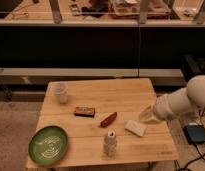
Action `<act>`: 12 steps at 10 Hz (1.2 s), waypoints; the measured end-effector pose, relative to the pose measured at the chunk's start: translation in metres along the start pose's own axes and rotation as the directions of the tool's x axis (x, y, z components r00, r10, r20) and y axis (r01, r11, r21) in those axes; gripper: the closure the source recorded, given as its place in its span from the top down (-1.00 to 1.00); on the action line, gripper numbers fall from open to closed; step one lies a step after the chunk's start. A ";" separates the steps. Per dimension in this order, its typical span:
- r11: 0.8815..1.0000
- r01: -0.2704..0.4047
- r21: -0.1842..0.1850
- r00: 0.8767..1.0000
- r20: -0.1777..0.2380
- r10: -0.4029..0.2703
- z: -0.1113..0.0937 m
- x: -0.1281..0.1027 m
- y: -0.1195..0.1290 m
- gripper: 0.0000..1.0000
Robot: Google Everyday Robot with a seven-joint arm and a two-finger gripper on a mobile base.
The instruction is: Knock the bottle over
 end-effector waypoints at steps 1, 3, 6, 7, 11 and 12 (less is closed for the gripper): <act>1.000 -0.005 0.017 1.000 -0.015 0.005 0.007 -0.003 -0.011 -1.00; 1.000 -0.002 0.022 1.000 -0.019 0.003 0.009 -0.002 -0.012 -1.00; 0.998 -0.004 0.056 1.000 -0.020 0.005 0.017 -0.004 -0.023 -1.00; 0.994 -0.008 0.105 0.999 -0.033 0.011 0.029 -0.007 -0.042 -1.00; 0.945 0.003 0.328 0.996 -0.089 0.028 0.079 -0.026 -0.151 -1.00; 0.929 0.016 0.369 0.997 -0.074 0.012 0.095 -0.036 -0.172 -1.00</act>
